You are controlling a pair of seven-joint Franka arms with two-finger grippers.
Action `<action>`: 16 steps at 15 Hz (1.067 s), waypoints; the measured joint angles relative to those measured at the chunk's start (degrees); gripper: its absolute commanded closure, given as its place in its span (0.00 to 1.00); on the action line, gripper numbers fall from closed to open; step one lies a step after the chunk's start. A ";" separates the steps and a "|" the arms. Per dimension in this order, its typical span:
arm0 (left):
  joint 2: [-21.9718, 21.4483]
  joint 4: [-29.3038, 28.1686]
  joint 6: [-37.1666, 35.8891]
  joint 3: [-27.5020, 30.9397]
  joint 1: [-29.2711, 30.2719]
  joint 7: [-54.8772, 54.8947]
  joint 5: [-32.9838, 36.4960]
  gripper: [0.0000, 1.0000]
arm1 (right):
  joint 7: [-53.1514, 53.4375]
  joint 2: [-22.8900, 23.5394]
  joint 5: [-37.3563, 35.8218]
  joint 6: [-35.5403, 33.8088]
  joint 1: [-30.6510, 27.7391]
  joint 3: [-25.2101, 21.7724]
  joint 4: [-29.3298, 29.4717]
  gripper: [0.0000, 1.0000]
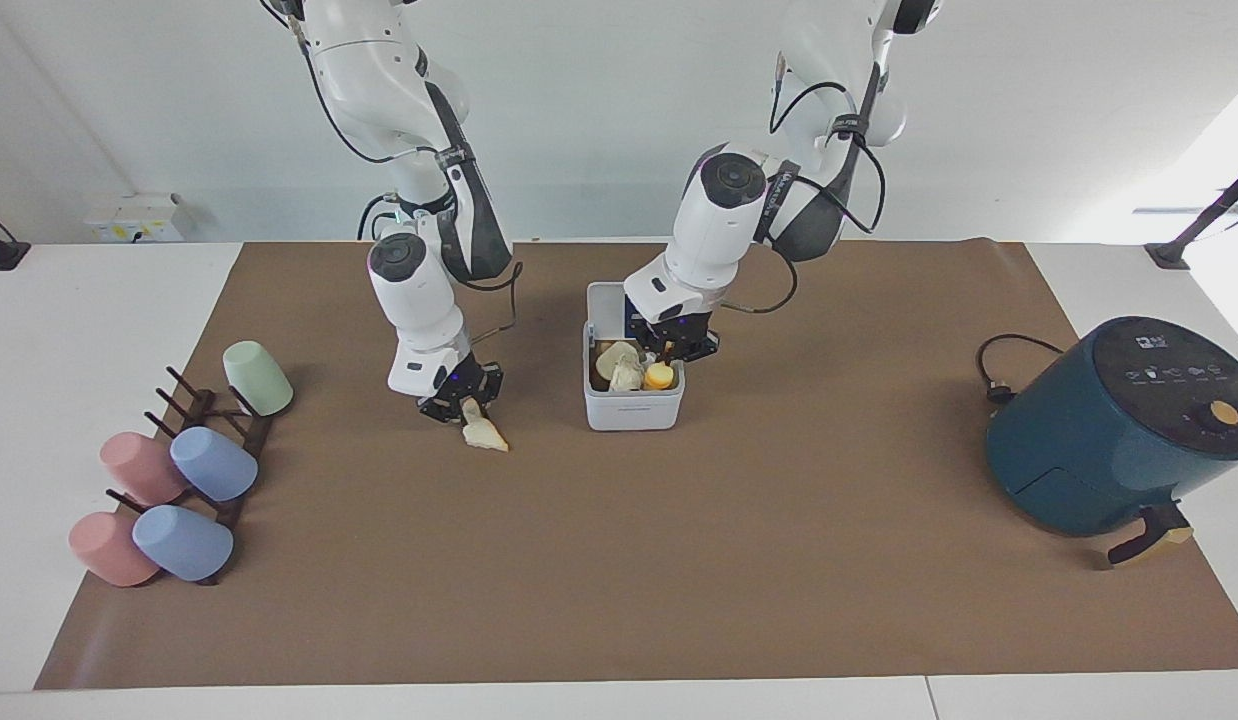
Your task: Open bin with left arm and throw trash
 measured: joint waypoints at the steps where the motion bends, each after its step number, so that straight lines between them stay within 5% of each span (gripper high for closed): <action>1: 0.00 -0.70 0.77 -0.01 -0.04 0.02 0.00 1.00 | 0.34 -0.20 0.00 0.01 0.00 -0.03 0.01 1.00; 2: 0.00 -1.32 1.28 -0.01 -0.18 0.03 0.00 1.00 | 1.25 -0.41 0.00 0.03 -0.01 -0.07 0.07 1.00; 3: 0.00 -1.74 1.66 -0.01 -0.40 0.03 0.00 0.71 | 2.44 -0.61 0.00 0.03 -0.01 -0.11 0.25 1.00; 4: -0.01 -1.96 1.83 -0.01 -0.59 0.03 0.00 0.24 | 3.77 -0.85 0.00 -0.02 -0.01 -0.13 0.59 1.00; 5: -0.01 -2.03 1.85 -0.02 -0.68 0.03 0.00 0.00 | 5.19 -1.11 0.00 -0.37 -0.01 -0.14 1.12 1.00; 16: -2.70 2.59 -5.08 1.21 0.33 -1.07 -2.59 0.00 | 21.73 -3.93 0.00 -21.35 0.24 0.05 18.01 1.00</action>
